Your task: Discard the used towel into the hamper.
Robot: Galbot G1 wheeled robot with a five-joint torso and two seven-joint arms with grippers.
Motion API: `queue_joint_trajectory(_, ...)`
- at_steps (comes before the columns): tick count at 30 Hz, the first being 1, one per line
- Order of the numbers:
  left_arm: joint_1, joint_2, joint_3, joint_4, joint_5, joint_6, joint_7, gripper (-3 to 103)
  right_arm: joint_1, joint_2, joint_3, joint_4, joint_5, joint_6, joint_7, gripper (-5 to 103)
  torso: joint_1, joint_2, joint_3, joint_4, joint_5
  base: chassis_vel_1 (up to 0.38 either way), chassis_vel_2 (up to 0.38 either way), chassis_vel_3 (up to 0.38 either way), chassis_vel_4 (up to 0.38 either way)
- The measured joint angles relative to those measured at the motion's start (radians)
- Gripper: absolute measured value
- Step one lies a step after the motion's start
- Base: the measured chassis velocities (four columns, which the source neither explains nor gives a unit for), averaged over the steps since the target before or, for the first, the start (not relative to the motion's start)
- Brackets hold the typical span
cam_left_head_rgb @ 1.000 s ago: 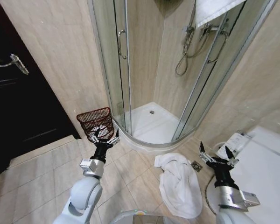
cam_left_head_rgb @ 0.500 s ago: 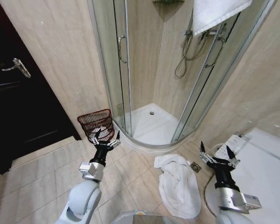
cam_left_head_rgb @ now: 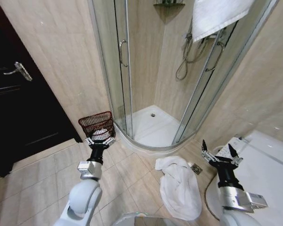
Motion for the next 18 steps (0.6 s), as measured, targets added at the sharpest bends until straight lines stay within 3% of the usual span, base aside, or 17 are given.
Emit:
queue_joint_trajectory(2, -0.019, -0.004, -0.03, 0.043, 0.005, 0.0, 0.077, 100, -0.002, -0.012, -0.014, -0.009, 0.03, -0.003, -0.052, 100, 0.006, 0.014, 0.008, -0.0001, 0.0, -0.054, -0.031, -0.036, -0.039)
queue_joint_trajectory(3, -0.019, -0.004, -0.03, 0.043, 0.005, 0.0, 0.077, 100, -0.002, -0.012, -0.014, -0.009, 0.03, -0.003, -0.052, 100, 0.006, 0.014, 0.008, -0.0001, 0.0, -0.054, -0.039, -0.045, -0.039)
queue_joint_trajectory(7, -0.02, -0.034, -0.105, 0.116, 0.054, -0.065, 0.307, 100, 0.065, -0.016, -0.033, -0.034, 0.058, -0.06, -0.111, 100, 0.015, 0.035, 0.02, 0.0, 0.0, -0.016, -0.023, -0.027, -0.019)
queue_joint_trajectory(8, -0.02, -0.034, -0.105, 0.116, 0.054, -0.065, 0.307, 100, 0.065, -0.016, -0.033, -0.034, 0.058, -0.06, -0.111, 100, 0.015, 0.035, 0.02, 0.0, 0.0, -0.037, -0.046, -0.054, -0.033)
queue_joint_trajectory(11, -0.005, -0.113, -0.162, 0.117, 0.049, -0.077, 0.394, 100, 0.116, -0.012, -0.049, -0.042, 0.057, -0.106, -0.112, 100, 0.022, 0.052, 0.03, 0.0001, 0.0, -0.012, -0.01, -0.018, -0.011)
queue_joint_trajectory(18, 0.07, -0.125, -0.208, 0.097, -0.03, -0.075, 0.389, 100, 0.139, -0.012, -0.056, -0.067, 0.031, -0.098, -0.106, 100, 0.036, 0.085, 0.048, 0.0003, 0.0001, -0.038, -0.034, -0.026, -0.033)
